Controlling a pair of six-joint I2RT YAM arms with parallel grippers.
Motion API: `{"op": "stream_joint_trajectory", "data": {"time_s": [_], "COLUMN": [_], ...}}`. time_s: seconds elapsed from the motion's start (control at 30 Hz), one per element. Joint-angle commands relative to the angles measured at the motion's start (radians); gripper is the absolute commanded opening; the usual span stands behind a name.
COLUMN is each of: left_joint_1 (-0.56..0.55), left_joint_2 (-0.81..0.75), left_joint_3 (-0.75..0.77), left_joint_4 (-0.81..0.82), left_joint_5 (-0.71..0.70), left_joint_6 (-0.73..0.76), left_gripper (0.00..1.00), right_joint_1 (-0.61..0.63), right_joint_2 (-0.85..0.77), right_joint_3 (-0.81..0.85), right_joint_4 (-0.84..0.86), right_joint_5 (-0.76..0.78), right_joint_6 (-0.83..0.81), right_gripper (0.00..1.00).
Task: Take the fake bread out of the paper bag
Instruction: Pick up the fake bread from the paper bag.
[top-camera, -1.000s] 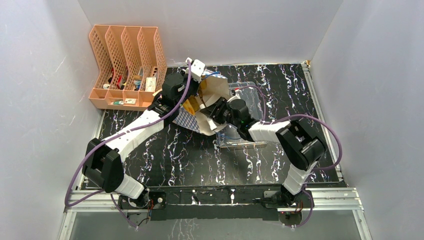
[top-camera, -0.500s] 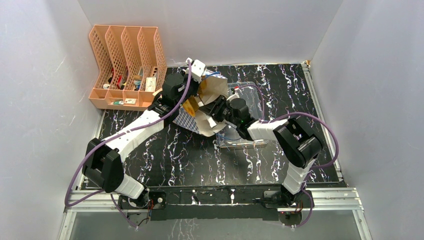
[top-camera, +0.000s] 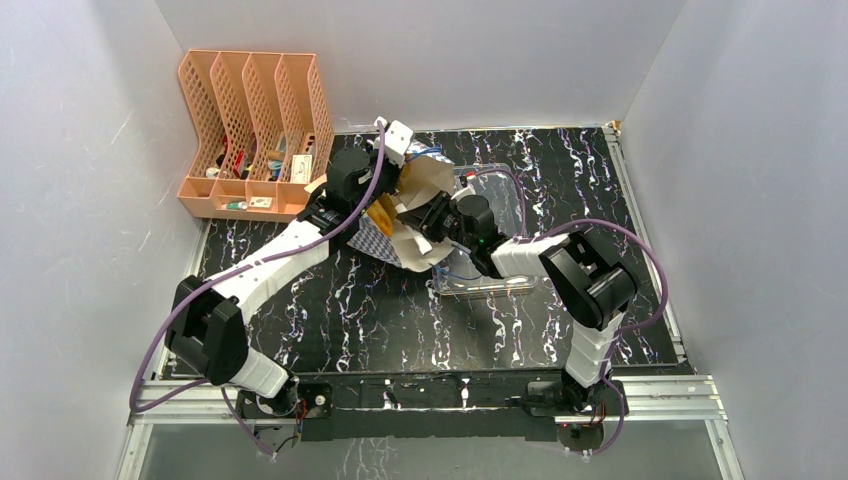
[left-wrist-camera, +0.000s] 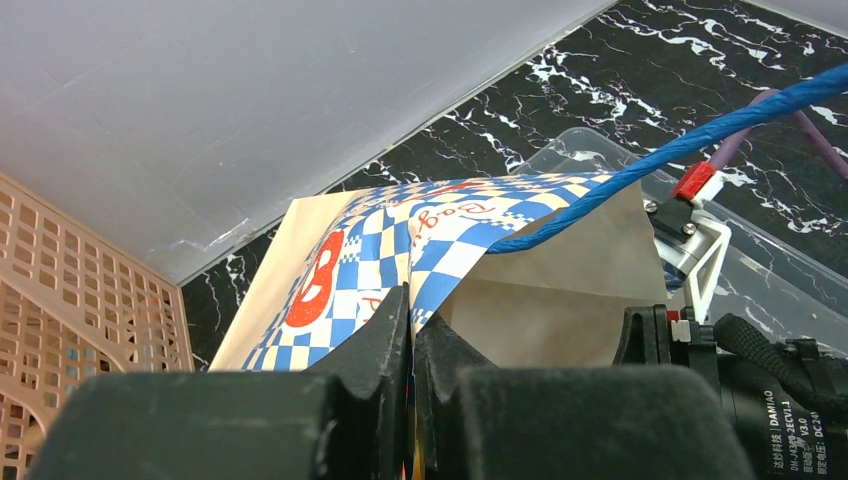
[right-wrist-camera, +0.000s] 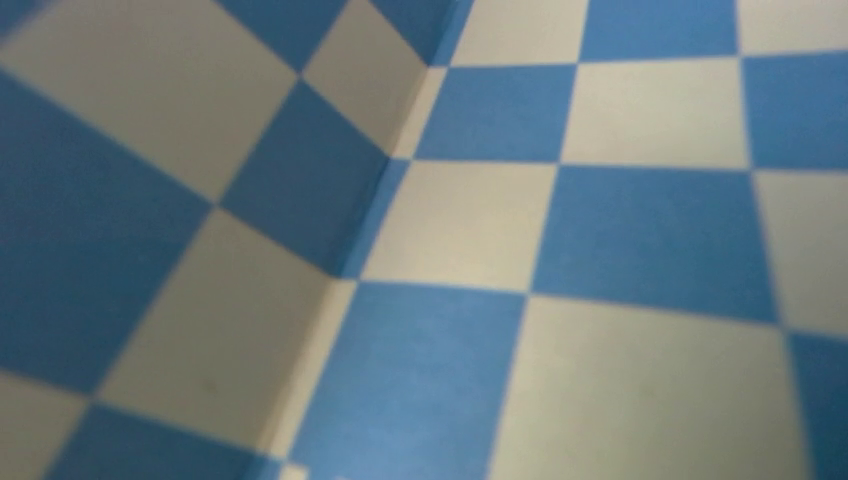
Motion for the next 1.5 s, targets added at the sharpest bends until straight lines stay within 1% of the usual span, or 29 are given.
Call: {"op": "stream_joint_trajectory", "data": {"time_s": [0.0,0.07,0.27,0.5,0.8,1.03,1.27,1.47], "left_joint_1": [-0.016,-0.016,-0.016,-0.017,-0.017,-0.017,-0.017,-0.016], "left_joint_2": [-0.017,-0.015,-0.010,0.009,0.042,0.066,0.096,0.101], "left_joint_3": [0.015,0.015,0.014,0.009,0.027,0.055,0.086,0.081], "left_joint_4": [0.025,0.028,0.049,0.083,0.120,0.130,0.120,0.129], "left_joint_5": [0.025,0.024,-0.008,-0.073,-0.122,-0.160,-0.200,-0.233], "left_joint_6": [-0.017,-0.017,-0.019,-0.014,-0.014,-0.012,0.016,0.044], "left_gripper": [0.00,0.00,0.00,0.00,0.00,0.00,0.00,0.00], "right_joint_1": [-0.003,-0.002,-0.002,-0.003,-0.001,0.003,0.005,0.005], "right_joint_2": [-0.041,-0.054,-0.090,-0.223,-0.417,-0.666,-0.985,-1.210], "right_joint_3": [0.028,0.022,-0.012,-0.103,-0.205,-0.297,-0.340,-0.311], "right_joint_4": [0.129,0.126,0.109,0.059,-0.083,-0.286,-0.603,-0.860], "right_joint_5": [-0.010,-0.007,-0.007,-0.004,-0.008,0.018,0.072,0.147], "right_joint_6": [-0.009,-0.012,-0.021,-0.048,-0.086,-0.163,-0.248,-0.295], "right_gripper": [0.01,0.00,0.00,0.00,0.00,0.00,0.00,0.00]}}
